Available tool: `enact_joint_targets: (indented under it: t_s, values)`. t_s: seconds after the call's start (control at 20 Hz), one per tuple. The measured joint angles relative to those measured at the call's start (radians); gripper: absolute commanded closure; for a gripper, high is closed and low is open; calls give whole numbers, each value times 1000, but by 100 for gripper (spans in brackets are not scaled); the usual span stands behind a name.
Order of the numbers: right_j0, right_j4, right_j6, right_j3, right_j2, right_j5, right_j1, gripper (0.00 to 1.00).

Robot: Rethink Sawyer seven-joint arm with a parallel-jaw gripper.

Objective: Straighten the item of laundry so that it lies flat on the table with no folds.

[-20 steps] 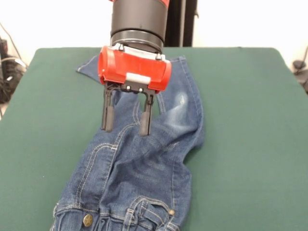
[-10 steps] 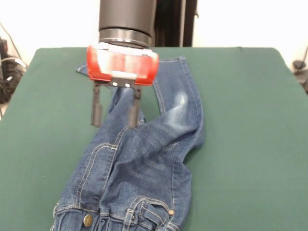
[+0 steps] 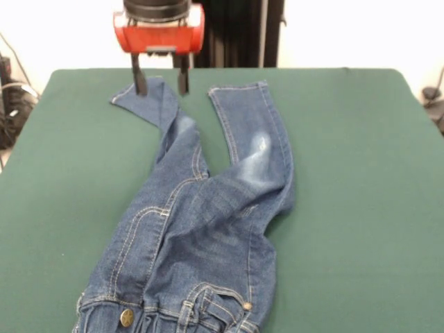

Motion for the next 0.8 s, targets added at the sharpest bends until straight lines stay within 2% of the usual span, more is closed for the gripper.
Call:
enact_joint_targets:
  t_s: [0.05, 0.3, 0.8]
  values:
    - [1, 0, 0, 1, 1, 63, -6, 0]
    - [-4, 1, 0, 10, 24, 195, -22, 0]
    - [-23, -11, 0, 88, 77, 199, -29, 0]
